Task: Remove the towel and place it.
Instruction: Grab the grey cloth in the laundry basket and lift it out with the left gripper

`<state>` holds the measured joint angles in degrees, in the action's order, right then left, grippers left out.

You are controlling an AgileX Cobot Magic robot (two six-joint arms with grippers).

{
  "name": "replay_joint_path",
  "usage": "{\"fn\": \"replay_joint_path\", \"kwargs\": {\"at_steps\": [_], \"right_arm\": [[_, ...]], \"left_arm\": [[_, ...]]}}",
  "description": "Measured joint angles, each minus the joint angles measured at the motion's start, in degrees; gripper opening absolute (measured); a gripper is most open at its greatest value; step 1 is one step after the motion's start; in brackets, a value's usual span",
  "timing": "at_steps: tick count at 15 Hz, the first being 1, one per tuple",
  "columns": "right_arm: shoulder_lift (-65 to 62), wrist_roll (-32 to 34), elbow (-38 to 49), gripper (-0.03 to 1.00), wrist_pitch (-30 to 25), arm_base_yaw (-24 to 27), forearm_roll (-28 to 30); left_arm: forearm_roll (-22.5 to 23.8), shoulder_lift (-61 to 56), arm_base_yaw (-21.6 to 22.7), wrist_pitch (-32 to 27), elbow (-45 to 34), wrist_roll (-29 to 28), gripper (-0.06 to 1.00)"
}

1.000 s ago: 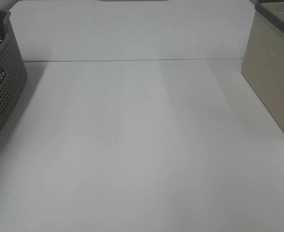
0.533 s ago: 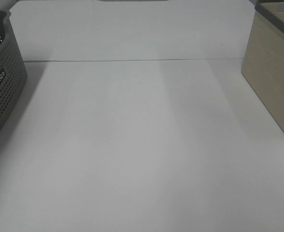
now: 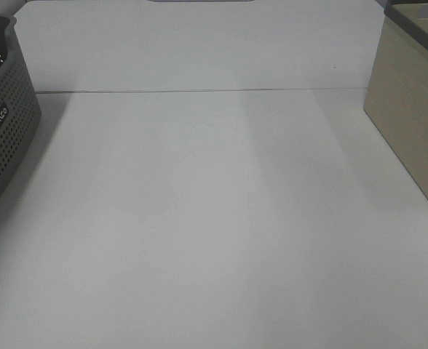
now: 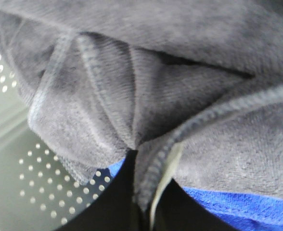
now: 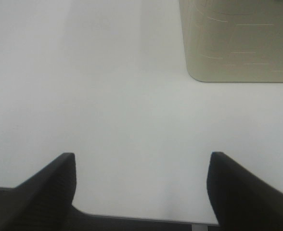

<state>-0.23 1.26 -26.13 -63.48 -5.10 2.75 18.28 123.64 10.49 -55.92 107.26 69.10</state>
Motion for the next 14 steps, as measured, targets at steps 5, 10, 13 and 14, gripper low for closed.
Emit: {"fn": "replay_joint_path", "kwargs": {"at_steps": [5,10,13,14], "right_arm": [[0.0,0.0,0.0,0.75,0.0,0.0,0.0],[0.0,0.0,0.0,0.75,0.0,0.0,0.0],[0.0,0.0,0.0,0.75,0.0,0.0,0.0],[0.0,0.0,0.0,0.75,0.0,0.0,0.0]], "left_arm": [[-1.3,-9.1,-4.2,-5.9,4.1,-16.6,0.00],[-5.4,-24.6,-12.1,-13.1,5.9,-20.2,0.00],[-5.4,-31.1,-17.4,-12.5,6.0,-20.4,0.00],[-5.4,-33.3,-20.3,-11.8,6.0,-20.5,0.00]]}}
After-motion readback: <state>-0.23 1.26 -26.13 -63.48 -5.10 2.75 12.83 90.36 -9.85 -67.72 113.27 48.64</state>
